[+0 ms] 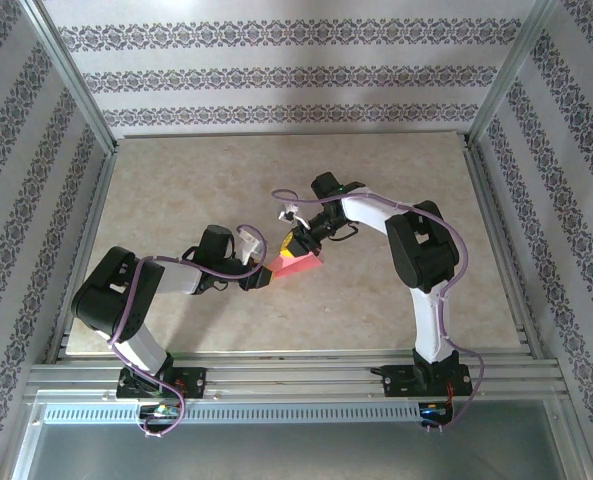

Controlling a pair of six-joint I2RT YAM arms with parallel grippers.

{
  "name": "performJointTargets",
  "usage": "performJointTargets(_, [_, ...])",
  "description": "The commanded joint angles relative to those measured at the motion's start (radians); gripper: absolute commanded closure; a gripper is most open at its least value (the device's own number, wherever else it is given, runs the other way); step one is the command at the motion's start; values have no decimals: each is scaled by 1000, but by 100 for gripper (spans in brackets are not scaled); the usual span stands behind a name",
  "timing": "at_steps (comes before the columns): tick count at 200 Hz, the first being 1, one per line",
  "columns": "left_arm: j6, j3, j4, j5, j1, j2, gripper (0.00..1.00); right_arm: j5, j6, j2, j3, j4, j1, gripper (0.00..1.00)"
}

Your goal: Fold a paper plane with a square sheet of paper (pick it up from the middle)

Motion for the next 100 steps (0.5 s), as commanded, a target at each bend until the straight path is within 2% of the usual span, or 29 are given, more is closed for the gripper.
performJointTargets(1, [26, 15, 8, -28, -6, 7, 72, -48, 0, 26, 23, -24, -10, 99])
performJointTargets(100, [17, 22, 22, 4, -6, -4, 68, -17, -33, 41, 26, -69, -3, 100])
